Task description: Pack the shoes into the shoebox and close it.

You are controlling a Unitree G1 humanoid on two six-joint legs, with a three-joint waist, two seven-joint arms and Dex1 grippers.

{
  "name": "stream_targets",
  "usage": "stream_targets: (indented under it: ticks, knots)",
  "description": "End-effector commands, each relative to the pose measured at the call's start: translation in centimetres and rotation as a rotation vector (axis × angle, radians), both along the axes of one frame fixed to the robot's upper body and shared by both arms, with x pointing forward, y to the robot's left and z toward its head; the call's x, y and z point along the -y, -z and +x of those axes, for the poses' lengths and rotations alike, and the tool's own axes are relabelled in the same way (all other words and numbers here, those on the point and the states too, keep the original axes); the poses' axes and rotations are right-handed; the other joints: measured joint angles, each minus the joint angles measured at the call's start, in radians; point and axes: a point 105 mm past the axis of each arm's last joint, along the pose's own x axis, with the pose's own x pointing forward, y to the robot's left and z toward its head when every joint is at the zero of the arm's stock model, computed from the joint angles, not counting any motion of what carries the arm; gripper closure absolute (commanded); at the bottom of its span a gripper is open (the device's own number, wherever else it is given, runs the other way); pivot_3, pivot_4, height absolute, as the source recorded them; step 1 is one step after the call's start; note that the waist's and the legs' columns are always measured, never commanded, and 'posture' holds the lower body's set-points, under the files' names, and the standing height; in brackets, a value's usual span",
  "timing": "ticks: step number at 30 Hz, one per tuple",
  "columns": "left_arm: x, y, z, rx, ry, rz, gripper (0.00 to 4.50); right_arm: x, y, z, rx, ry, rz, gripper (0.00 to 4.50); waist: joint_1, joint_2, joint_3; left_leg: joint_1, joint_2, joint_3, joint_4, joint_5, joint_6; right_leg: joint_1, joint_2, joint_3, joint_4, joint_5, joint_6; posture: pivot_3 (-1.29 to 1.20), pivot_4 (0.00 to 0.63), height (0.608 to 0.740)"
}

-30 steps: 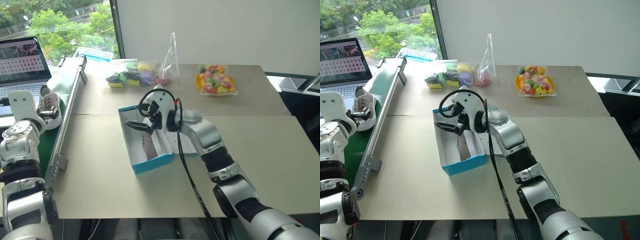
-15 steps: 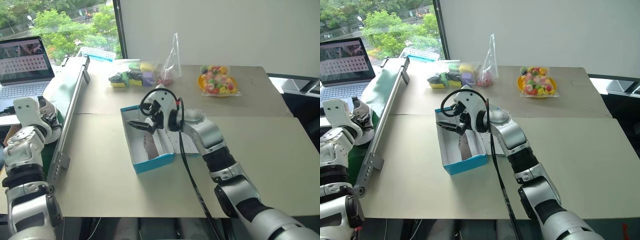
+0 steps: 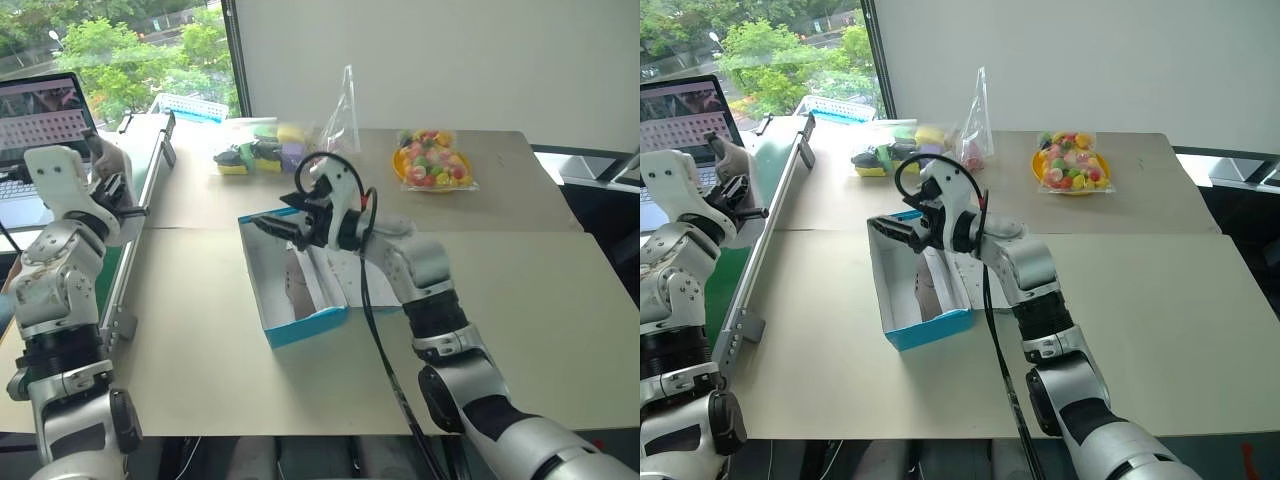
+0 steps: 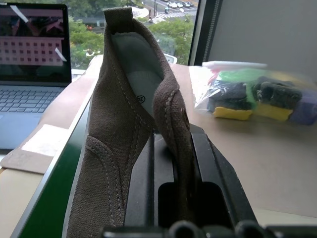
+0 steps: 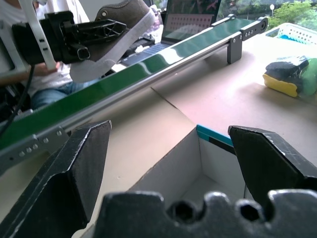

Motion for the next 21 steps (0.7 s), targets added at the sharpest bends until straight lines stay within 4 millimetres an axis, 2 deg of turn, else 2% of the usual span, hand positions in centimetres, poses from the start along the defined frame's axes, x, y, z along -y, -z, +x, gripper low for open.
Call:
stream_targets:
  ticks: [1, 6, 8, 11, 16, 21]
  knots:
    - [7.2, -1.1, -1.1, 0.05, 0.207, 0.014, 4.45, 3.5, -2.3, 2.6, -0.162, 0.159, 0.274, 0.0, 0.01, 0.0, 0.0, 0.0, 0.0, -0.001, 0.0, 0.0, 0.0, 0.001, -0.001, -0.001, 0.0, 0.0, 0.0, 0.0, 0.15, 0.74]
    - [14.3, -0.7, -2.2, 0.038, 0.388, -0.02, 4.45, 5.0, -1.7, 3.5, -0.297, 0.211, 0.388, 0.0, 0.008, 0.0, 0.0, -0.003, 0.0, 0.0, 0.0, 0.0, 0.0, -0.001, 0.0, -0.001, 0.0, 0.0, 0.0, 0.0, 0.15, 0.74]
    - [16.3, -0.8, -2.5, 0.039, 0.447, -0.033, 4.45, 5.2, -1.3, 3.5, -0.321, 0.217, 0.389, 0.0, -0.004, 0.0, 0.0, -0.003, 0.0, 0.001, 0.0, 0.0, 0.0, -0.001, 0.0, 0.0, 0.0, 0.0, 0.0, 0.0, 0.15, 0.74]
    - [18.0, -1.3, -2.5, 0.048, 0.499, -0.045, 4.45, 5.4, -0.9, 3.3, -0.341, 0.225, 0.388, 0.0, -0.01, 0.0, 0.0, -0.003, 0.0, 0.002, 0.0, 0.0, 0.0, -0.001, 0.0, 0.001, 0.0, 0.0, 0.0, 0.0, 0.15, 0.74]
    - [19.4, -1.9, -2.3, 0.052, 0.55, -0.062, 4.45, 5.5, -0.9, 3.0, -0.346, 0.231, 0.393, 0.0, -0.01, 0.0, 0.0, -0.002, 0.0, 0.003, 0.0, 0.0, 0.0, -0.001, 0.001, 0.002, -0.002, 0.0, 0.0, 0.0, 0.15, 0.74]
    - [22.2, -1.1, -3.1, 0.029, 0.653, -0.074, 4.45, 5.8, -1.2, 2.8, -0.331, 0.244, 0.394, 0.0, -0.003, 0.0, 0.0, -0.002, 0.0, 0.003, 0.0, 0.0, 0.0, -0.001, 0.001, 0.001, -0.003, 0.0, 0.0, 0.0, 0.15, 0.74]
